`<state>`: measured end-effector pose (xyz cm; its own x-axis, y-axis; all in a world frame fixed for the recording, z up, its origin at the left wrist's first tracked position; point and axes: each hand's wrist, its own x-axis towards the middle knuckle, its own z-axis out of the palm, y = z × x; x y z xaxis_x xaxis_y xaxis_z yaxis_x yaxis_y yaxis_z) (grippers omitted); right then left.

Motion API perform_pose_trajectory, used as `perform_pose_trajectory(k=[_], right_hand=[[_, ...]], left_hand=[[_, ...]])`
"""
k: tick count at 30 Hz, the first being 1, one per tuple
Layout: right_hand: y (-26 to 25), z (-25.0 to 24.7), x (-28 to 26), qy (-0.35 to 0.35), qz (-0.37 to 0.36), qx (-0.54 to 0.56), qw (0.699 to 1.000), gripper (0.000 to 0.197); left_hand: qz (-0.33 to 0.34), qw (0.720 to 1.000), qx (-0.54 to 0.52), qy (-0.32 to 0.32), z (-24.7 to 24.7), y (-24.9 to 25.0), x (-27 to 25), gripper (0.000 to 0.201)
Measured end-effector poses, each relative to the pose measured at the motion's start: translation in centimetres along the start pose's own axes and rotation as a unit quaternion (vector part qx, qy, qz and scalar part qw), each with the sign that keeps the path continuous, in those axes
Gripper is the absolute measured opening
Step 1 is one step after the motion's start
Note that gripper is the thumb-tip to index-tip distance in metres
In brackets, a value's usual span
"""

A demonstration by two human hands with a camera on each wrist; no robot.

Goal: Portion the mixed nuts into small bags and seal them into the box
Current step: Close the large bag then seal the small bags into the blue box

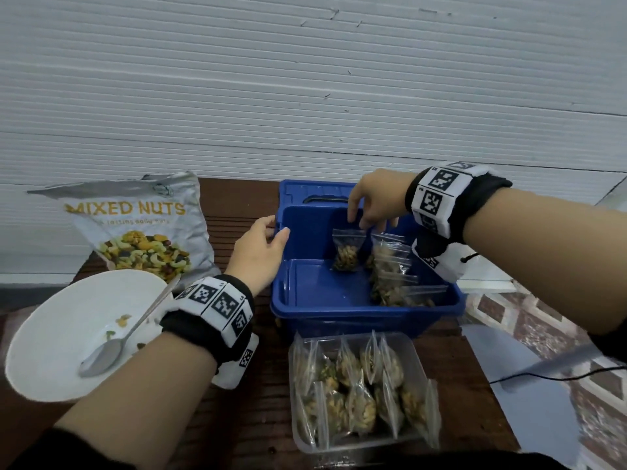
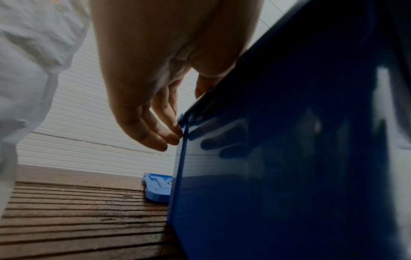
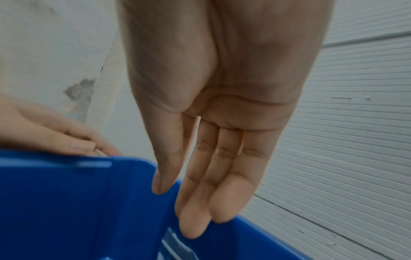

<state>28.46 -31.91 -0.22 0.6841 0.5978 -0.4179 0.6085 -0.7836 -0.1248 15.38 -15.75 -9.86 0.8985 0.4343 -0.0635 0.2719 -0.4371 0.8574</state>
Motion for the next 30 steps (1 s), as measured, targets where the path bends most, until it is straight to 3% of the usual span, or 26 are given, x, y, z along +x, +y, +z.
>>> perform_pose_trajectory(k=[4, 7, 12, 14, 18, 23, 27, 30], right_hand=[[-0.7, 0.1, -3.7, 0.050, -0.033, 0.069, 0.996, 0.011], [-1.2, 1.2, -6.9, 0.081, -0.043, 0.119, 0.989, 0.008], [-1.5, 5.1, -11.3, 0.147, -0.040, 0.200, 0.968, 0.008], [-1.2, 7.1, -12.5, 0.163, -0.027, 0.226, 0.960, 0.009], [0.0, 10.5, -14.1, 0.159, 0.016, 0.252, 0.954, 0.006], [1.1, 12.3, -15.4, 0.167, 0.043, 0.287, 0.942, 0.009], [1.3, 12.6, -16.0, 0.188, 0.040, 0.292, 0.937, 0.009], [1.4, 13.1, -16.0, 0.193, 0.039, 0.307, 0.931, 0.008]], left_hand=[[-0.006, 1.000, -0.013, 0.026, -0.2, 0.5, -1.6, 0.041], [0.021, 0.997, 0.050, 0.053, -0.2, 0.8, -3.4, 0.040], [0.154, 0.973, 0.143, 0.099, 0.5, 2.7, -8.5, 0.028], [0.202, 0.969, 0.128, 0.068, 1.3, 3.4, -10.9, 0.020], [0.242, 0.961, 0.115, -0.063, 3.6, 3.4, -14.0, 0.006], [0.239, 0.933, 0.182, -0.199, 6.5, 3.7, -16.3, 0.026], [0.237, 0.909, 0.269, -0.214, 8.3, 4.2, -17.2, 0.040], [0.221, 0.908, 0.298, -0.196, 9.0, 4.4, -17.6, 0.035]])
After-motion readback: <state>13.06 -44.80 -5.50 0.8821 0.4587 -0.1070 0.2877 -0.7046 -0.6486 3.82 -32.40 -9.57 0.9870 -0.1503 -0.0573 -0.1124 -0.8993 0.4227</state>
